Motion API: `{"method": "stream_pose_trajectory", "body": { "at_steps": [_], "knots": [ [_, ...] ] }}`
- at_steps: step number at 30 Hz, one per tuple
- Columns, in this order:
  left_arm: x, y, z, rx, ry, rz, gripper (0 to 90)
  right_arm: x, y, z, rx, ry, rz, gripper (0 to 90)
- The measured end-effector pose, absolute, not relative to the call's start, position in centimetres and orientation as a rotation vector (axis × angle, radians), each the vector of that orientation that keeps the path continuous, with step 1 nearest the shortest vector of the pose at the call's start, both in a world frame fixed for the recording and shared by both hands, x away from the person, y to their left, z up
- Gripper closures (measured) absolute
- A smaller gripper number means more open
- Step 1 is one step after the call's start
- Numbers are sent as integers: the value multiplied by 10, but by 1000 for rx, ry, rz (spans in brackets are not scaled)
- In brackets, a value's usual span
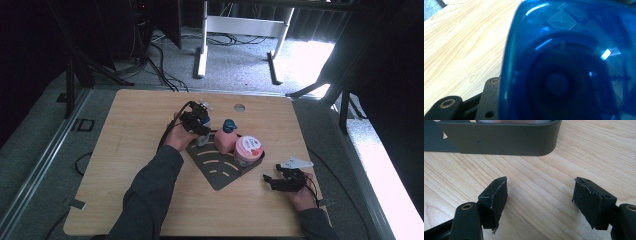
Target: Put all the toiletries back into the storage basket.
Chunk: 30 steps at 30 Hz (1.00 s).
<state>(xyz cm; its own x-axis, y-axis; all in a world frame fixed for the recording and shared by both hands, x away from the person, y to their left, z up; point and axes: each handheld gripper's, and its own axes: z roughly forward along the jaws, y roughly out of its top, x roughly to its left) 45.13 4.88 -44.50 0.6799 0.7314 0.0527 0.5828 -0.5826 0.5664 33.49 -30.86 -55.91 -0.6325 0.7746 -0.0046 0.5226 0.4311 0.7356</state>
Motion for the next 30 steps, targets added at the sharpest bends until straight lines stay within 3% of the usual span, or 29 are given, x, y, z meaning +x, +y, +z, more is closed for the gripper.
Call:
{"method": "stream_pose_trajectory", "body": {
  "at_steps": [30],
  "knots": [
    [462, 41, -453, 2368, 1017, 366, 551, 335, -309, -559, 1108, 2348, 1026, 273]
  ]
}}
